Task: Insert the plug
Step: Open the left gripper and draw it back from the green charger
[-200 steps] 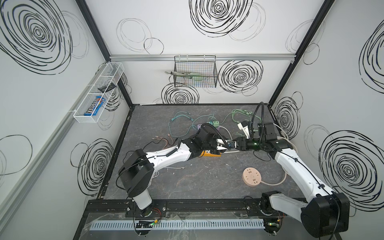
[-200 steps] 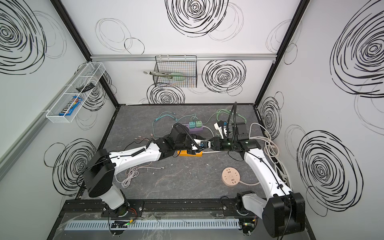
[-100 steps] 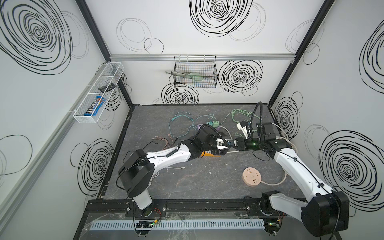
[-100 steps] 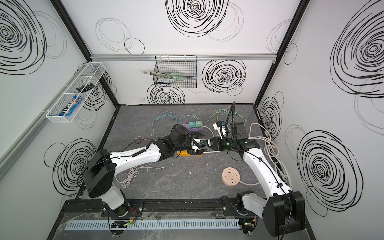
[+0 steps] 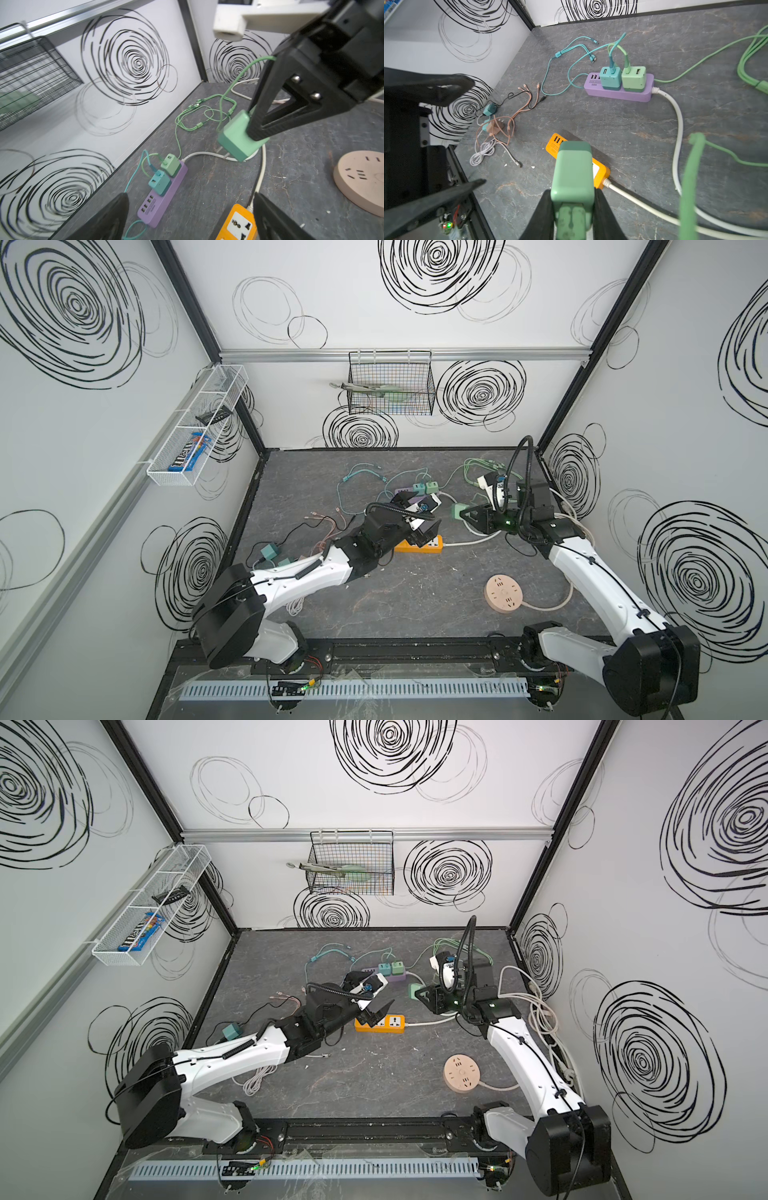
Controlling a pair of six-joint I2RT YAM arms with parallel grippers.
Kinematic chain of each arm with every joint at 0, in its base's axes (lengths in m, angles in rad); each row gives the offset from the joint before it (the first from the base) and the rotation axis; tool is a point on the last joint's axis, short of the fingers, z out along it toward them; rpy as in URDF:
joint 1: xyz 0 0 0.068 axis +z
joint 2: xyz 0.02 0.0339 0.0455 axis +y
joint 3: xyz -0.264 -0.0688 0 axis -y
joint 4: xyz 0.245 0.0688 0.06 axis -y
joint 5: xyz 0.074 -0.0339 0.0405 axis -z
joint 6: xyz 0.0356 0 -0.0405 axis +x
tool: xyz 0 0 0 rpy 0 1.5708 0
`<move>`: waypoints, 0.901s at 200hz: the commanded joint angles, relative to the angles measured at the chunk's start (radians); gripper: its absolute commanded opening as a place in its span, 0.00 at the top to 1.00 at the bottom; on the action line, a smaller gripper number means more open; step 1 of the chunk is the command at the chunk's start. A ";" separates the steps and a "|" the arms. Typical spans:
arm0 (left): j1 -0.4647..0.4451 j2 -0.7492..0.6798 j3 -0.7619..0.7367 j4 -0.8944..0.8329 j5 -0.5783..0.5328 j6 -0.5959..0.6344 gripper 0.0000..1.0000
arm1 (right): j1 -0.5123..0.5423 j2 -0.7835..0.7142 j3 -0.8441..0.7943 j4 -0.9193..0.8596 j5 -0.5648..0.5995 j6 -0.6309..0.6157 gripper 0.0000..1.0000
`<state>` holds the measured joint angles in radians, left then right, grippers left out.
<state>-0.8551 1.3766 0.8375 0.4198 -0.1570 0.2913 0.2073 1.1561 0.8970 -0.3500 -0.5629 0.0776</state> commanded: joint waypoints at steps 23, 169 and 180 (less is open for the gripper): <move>-0.002 -0.084 -0.055 -0.011 -0.209 -0.085 0.04 | 0.016 0.043 0.033 0.049 0.055 -0.167 1.00; 0.235 -0.262 -0.147 -0.286 -0.155 -0.479 0.04 | 0.190 0.241 0.123 -0.311 0.089 -0.912 1.00; 0.273 -0.272 -0.149 -0.319 -0.099 -0.503 0.04 | 0.210 0.273 0.147 -0.347 0.088 -0.958 1.00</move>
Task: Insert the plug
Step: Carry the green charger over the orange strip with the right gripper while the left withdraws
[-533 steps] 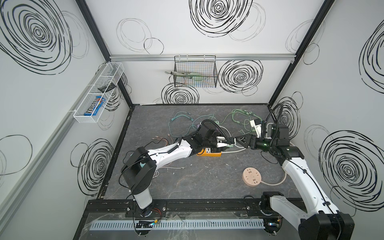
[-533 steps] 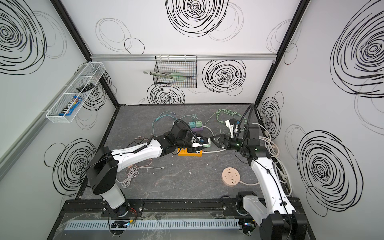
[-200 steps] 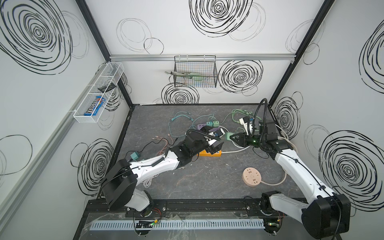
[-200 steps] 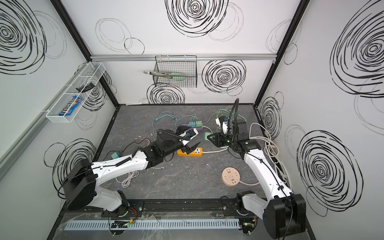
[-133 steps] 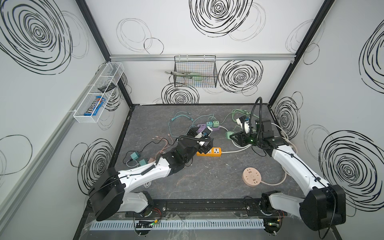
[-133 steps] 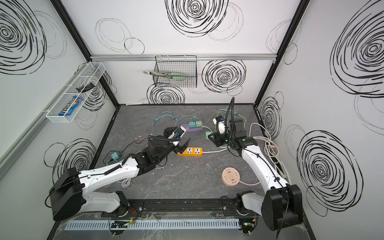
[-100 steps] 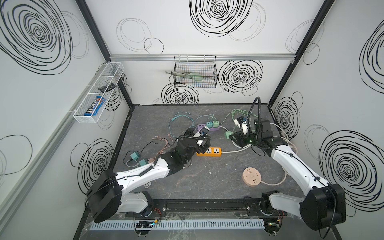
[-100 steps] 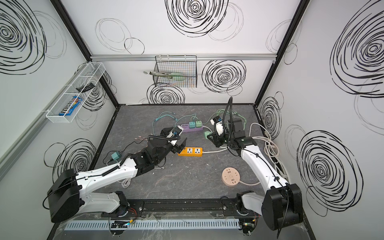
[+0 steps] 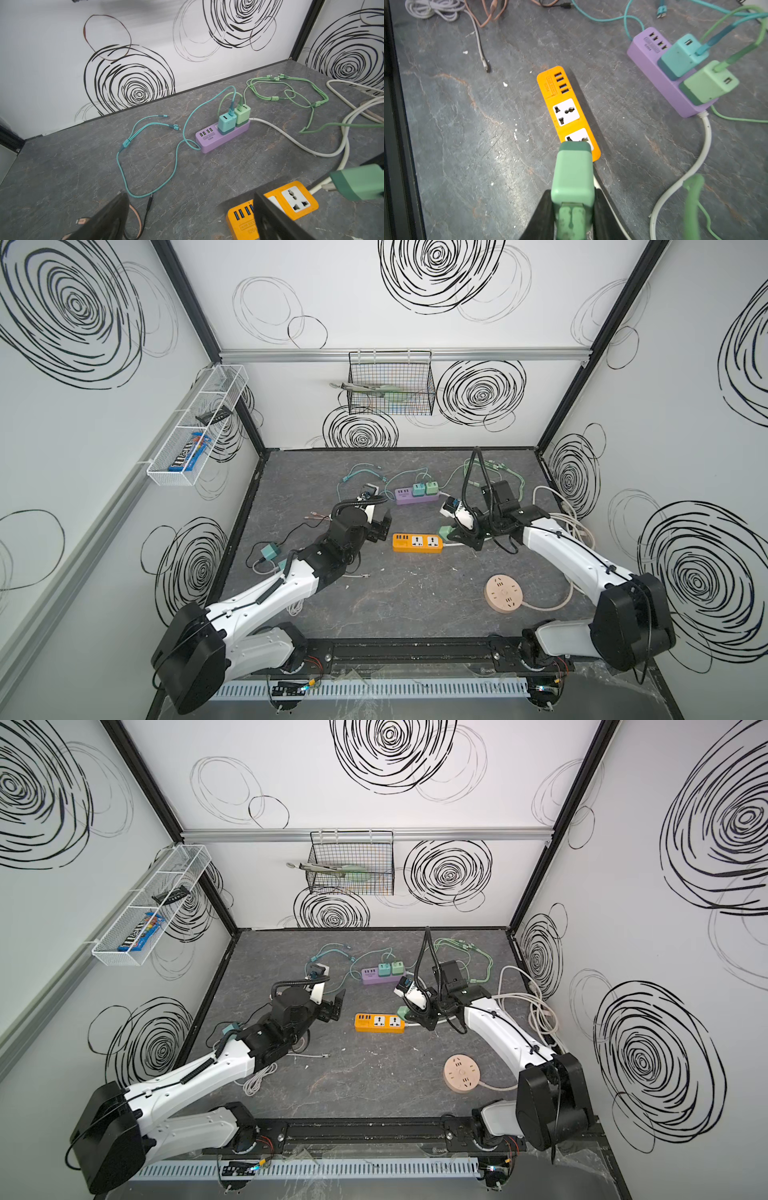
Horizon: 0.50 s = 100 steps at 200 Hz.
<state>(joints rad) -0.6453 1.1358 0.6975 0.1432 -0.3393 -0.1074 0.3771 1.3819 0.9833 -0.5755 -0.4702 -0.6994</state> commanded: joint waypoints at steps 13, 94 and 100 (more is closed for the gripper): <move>0.101 -0.042 -0.013 -0.078 0.130 -0.125 0.04 | 0.054 0.089 0.089 -0.142 0.011 -0.209 1.00; 0.168 -0.077 -0.018 -0.105 0.286 -0.098 0.04 | 0.196 0.275 0.288 -0.258 0.337 -0.323 1.00; 0.167 -0.073 -0.017 -0.106 0.288 -0.097 0.04 | 0.201 0.284 0.298 -0.267 0.346 -0.325 1.00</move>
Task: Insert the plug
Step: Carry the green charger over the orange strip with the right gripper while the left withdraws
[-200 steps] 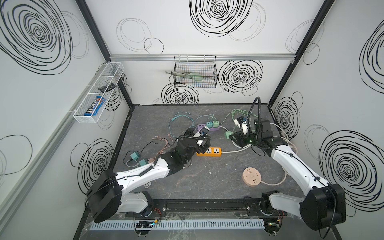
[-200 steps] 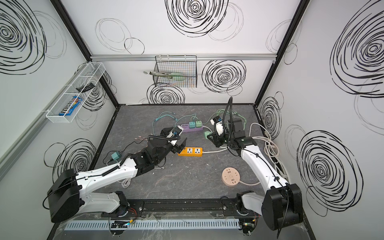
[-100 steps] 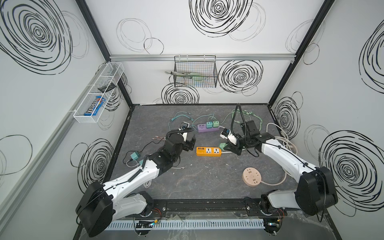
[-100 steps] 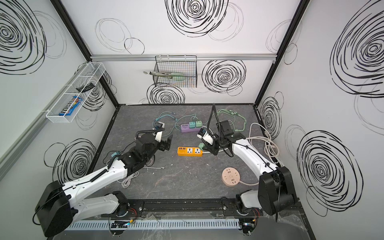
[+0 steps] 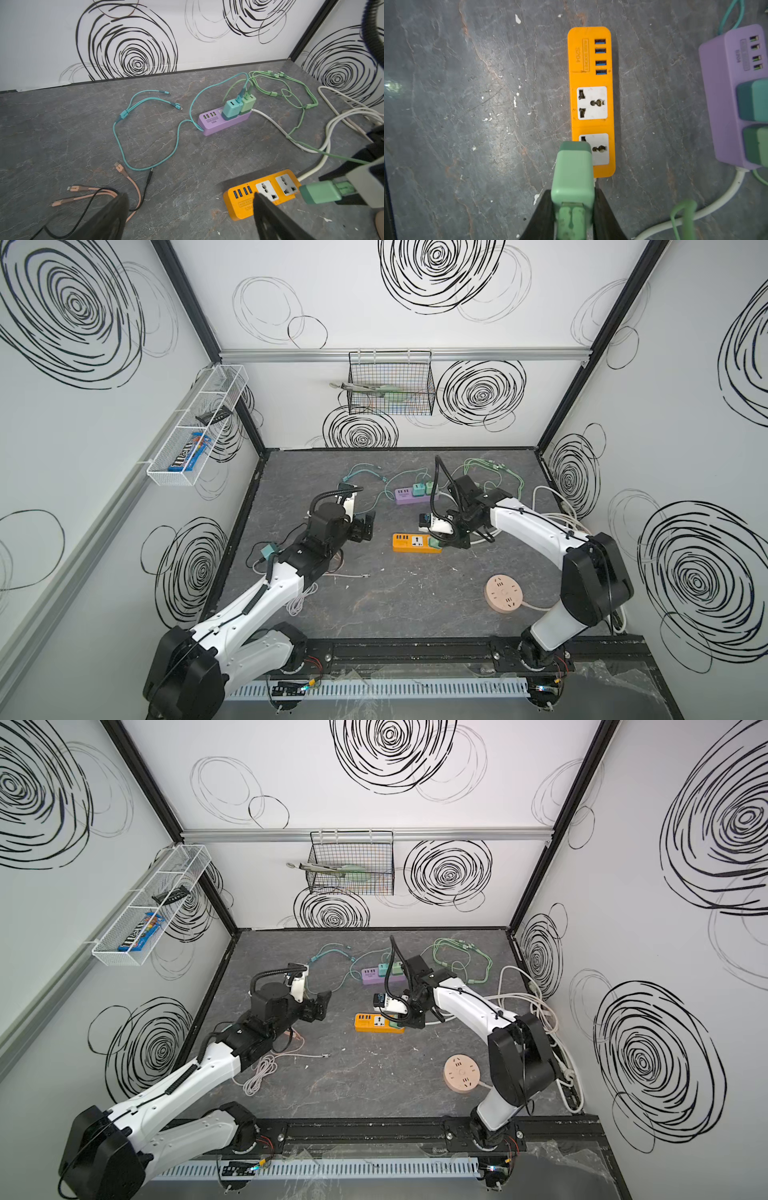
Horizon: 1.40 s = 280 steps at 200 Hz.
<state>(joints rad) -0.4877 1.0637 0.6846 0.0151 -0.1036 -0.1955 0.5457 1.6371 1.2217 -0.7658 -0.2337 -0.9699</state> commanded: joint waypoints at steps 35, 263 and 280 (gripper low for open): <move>0.014 0.002 0.001 0.008 0.027 -0.010 0.04 | 0.044 0.045 0.077 -0.082 0.117 -0.067 1.00; 0.026 0.029 0.003 0.018 0.092 -0.034 0.04 | 0.094 0.147 0.173 -0.176 0.190 -0.037 1.00; 0.025 0.027 0.001 0.016 0.089 -0.032 0.04 | 0.096 0.163 0.186 -0.190 0.195 -0.036 1.00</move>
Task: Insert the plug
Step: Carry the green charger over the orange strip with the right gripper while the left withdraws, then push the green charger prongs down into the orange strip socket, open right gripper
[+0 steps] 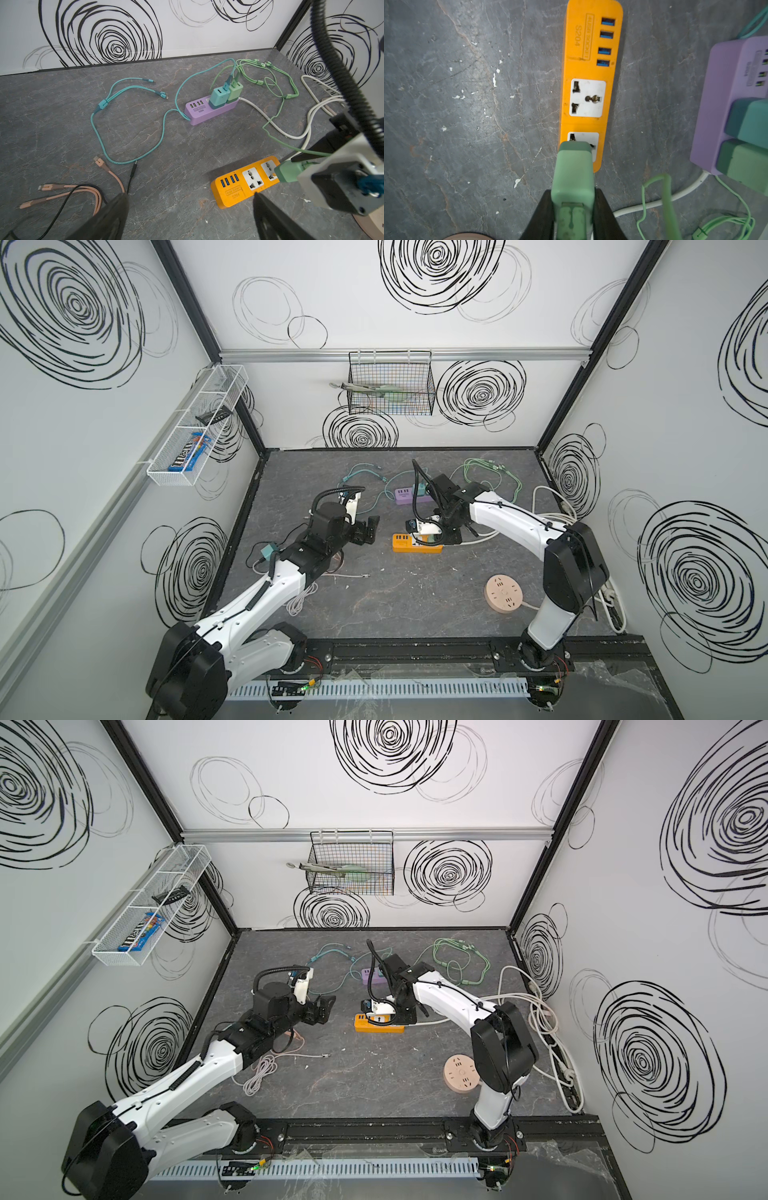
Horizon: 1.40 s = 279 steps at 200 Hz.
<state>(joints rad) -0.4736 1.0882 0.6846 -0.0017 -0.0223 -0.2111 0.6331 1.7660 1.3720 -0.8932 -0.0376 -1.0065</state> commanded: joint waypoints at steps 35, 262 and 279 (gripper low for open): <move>0.011 0.002 0.001 0.033 0.007 -0.019 0.04 | 0.009 0.034 0.036 -0.075 -0.009 -0.001 1.00; 0.015 0.020 0.007 0.025 0.017 -0.015 0.04 | 0.014 0.414 0.168 -0.140 -0.009 0.062 1.00; 0.015 0.020 0.012 0.016 -0.002 -0.011 0.04 | 0.020 0.416 0.148 -0.131 -0.027 0.063 1.00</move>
<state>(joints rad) -0.4683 1.1049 0.6846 -0.0032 -0.0116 -0.2211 0.6437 2.0247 1.6199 -1.1149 -0.0376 -0.9535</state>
